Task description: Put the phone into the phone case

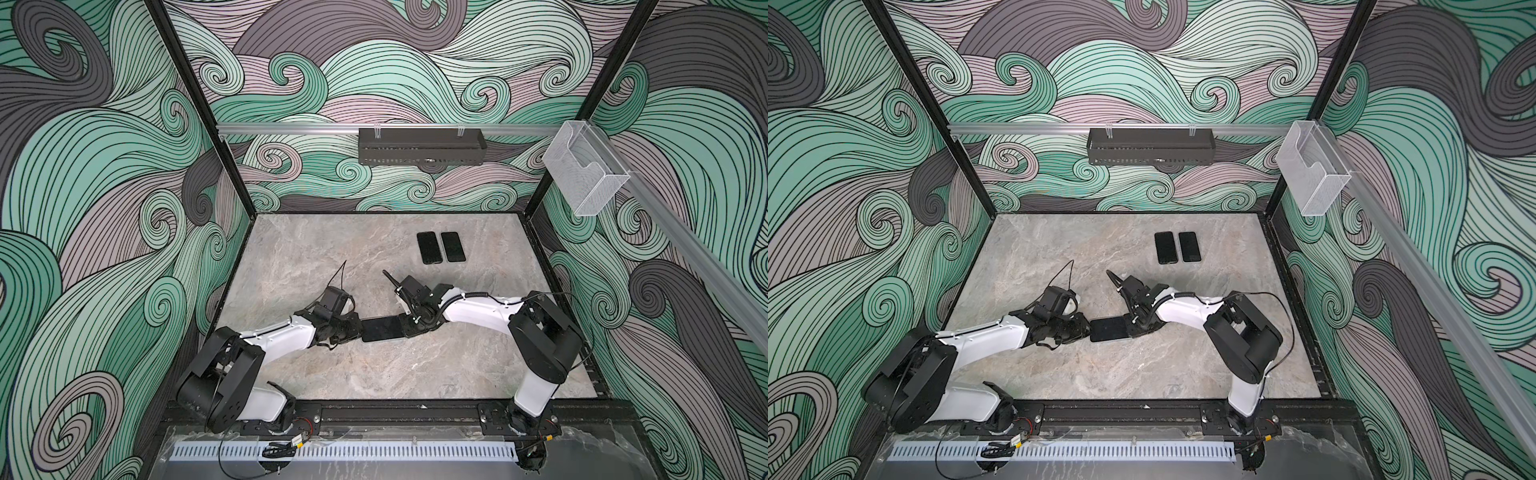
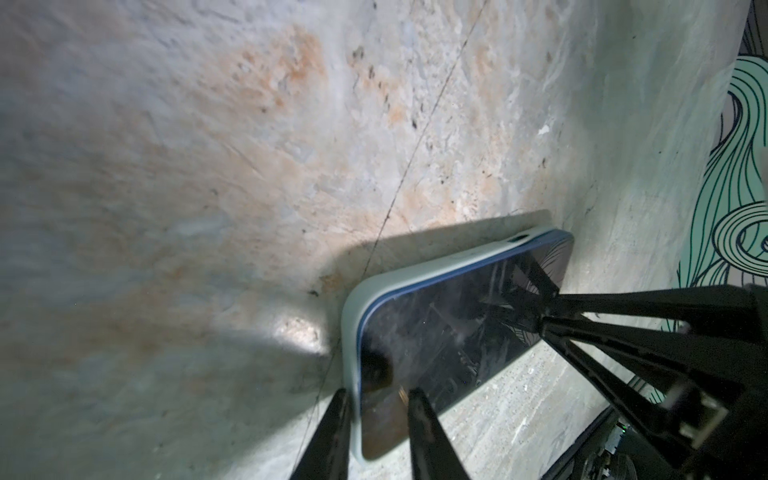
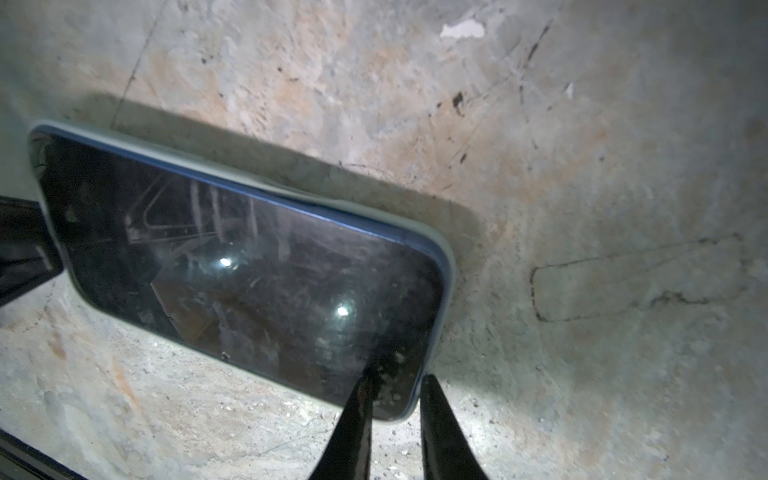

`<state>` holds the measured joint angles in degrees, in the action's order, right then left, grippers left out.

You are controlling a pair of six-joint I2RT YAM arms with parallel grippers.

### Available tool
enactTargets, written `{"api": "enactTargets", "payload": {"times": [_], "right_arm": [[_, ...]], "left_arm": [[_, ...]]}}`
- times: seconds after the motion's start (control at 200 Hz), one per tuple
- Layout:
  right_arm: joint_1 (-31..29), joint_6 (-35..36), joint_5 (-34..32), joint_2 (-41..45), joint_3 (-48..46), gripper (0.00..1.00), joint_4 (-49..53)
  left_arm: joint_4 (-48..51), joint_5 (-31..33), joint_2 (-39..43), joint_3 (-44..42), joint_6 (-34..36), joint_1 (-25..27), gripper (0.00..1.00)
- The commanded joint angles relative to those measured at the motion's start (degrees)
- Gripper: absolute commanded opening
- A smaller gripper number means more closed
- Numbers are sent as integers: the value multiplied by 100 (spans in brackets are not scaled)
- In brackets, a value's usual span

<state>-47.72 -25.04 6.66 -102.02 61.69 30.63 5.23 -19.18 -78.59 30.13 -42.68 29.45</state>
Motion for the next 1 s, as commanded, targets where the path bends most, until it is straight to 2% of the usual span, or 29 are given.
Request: {"api": "enactTargets", "payload": {"times": [0.0, 0.125, 0.34, 0.996], "right_arm": [[55, 128, 332, 35, 175, 22, 308], [216, 223, 392, 92, 286, 21, 307], [419, 332, 447, 7, 379, 20, 277], [793, 350, 977, -477, 378, 16, -271]], "left_arm": [[91, 101, 152, 138, 65, 41, 30], [187, 279, 152, 193, 91, 15, 35], [516, 513, -2, 397, 200, 17, 35], [462, 534, -584, 621, 269, 17, 24]]}}
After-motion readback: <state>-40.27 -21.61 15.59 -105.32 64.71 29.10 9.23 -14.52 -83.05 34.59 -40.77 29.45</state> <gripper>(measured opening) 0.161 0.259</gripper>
